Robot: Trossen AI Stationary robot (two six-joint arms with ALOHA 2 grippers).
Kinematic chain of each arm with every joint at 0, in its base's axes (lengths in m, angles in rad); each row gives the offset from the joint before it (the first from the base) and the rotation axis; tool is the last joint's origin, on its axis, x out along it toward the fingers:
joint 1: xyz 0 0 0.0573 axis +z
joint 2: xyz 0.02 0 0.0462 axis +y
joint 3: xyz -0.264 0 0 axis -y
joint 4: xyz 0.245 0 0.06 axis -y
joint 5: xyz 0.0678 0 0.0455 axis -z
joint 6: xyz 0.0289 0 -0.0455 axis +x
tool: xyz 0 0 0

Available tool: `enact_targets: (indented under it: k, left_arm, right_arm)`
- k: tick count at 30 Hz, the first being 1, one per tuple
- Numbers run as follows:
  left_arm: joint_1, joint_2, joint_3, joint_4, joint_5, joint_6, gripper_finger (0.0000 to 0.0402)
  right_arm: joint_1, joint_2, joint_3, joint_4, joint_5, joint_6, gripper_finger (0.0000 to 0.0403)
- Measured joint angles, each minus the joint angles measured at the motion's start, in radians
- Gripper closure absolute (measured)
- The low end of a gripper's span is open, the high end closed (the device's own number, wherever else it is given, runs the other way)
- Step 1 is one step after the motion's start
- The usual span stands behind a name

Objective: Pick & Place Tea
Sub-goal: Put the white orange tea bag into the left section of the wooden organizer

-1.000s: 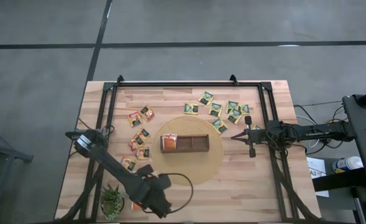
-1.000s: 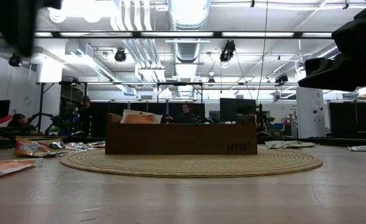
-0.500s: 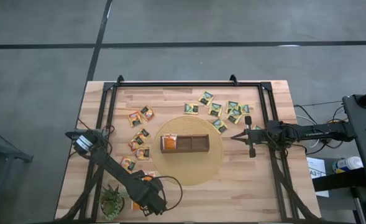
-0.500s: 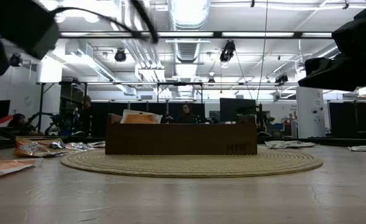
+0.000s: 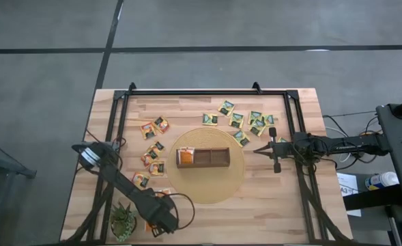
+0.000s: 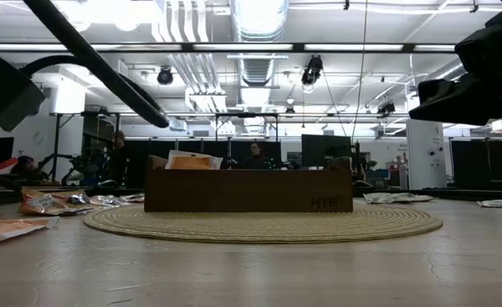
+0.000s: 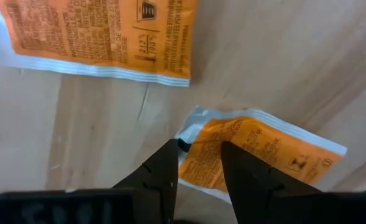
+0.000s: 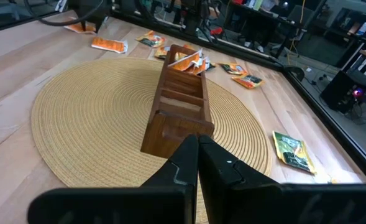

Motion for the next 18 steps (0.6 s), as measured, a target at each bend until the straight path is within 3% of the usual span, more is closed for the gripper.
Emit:
enact_targets:
  k: [7, 10, 13, 18]
  left_arm:
    - [0.001, 0.001, -0.087, 0.063, 0.046, -0.092, 0.0288]
    - [0.000, 0.002, -0.091, 0.067, 0.070, -0.087, 0.0320]
    - [-0.001, 0.001, -0.084, 0.070, 0.075, -0.063, 0.0380]
    - [-0.002, -0.006, -0.065, 0.067, 0.076, -0.050, 0.0398]
  right_arm:
    - [0.000, 0.000, 0.000, 0.000, 0.000, 0.000, 0.0394]
    - [0.000, 0.000, 0.000, 0.000, 0.000, 0.000, 0.0394]
    - [0.000, 0.000, 0.000, 0.000, 0.000, 0.000, 0.0394]
    - [0.000, 0.000, 0.000, 0.000, 0.000, 0.000, 0.0394]
